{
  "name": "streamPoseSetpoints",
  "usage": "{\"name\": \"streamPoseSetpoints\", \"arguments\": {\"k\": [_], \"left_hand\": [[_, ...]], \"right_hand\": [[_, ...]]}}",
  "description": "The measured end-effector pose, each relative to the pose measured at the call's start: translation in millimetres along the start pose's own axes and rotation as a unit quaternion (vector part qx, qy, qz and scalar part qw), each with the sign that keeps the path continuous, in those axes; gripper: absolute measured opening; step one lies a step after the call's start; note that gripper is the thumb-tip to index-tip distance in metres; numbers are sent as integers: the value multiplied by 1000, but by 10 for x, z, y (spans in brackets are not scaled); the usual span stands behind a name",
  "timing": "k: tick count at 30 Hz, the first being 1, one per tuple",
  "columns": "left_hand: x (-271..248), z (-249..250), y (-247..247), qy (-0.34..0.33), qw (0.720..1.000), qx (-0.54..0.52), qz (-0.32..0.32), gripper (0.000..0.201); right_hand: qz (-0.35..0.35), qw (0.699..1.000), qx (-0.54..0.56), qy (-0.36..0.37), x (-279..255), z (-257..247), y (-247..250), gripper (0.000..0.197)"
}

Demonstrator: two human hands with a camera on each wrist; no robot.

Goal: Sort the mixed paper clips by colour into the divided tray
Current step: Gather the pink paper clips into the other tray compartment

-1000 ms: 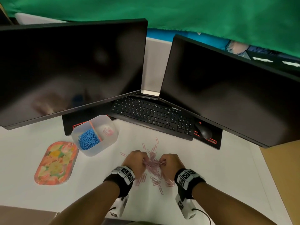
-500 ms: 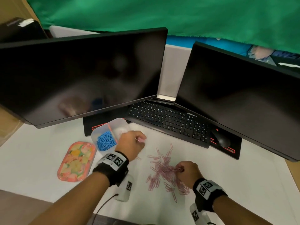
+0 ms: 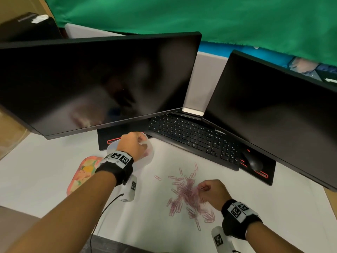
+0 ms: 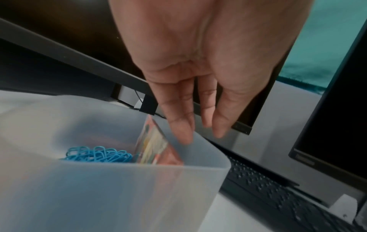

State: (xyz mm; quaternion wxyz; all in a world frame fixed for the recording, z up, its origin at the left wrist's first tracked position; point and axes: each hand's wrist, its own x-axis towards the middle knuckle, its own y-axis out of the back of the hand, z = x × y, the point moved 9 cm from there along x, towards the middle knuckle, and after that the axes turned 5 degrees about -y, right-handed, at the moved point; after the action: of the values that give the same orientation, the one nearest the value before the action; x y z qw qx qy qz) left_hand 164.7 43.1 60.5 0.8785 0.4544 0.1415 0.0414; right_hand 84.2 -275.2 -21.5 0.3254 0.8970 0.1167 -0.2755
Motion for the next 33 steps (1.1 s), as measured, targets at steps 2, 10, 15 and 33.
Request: {"name": "streamPoseSetpoints", "arguments": {"k": [2,10,15,33], "left_hand": [[-88,-34,116,-2,999,-30,37,20],[-647,-373,145,-18,993,-102,51,10],[-866,-591,-98,-26,996,-89,10,26],[-1001,-49,-1398,-149,933,159,-286,79]], "right_hand": [[-24,999,30,17,-9,-235,-21,14],[-78,988,75,113,165,-1620,-258,9],[-38,983,-20,178,530,-2312,-566,9],[-12,963,-270,10,432,-477,-36,54]]}}
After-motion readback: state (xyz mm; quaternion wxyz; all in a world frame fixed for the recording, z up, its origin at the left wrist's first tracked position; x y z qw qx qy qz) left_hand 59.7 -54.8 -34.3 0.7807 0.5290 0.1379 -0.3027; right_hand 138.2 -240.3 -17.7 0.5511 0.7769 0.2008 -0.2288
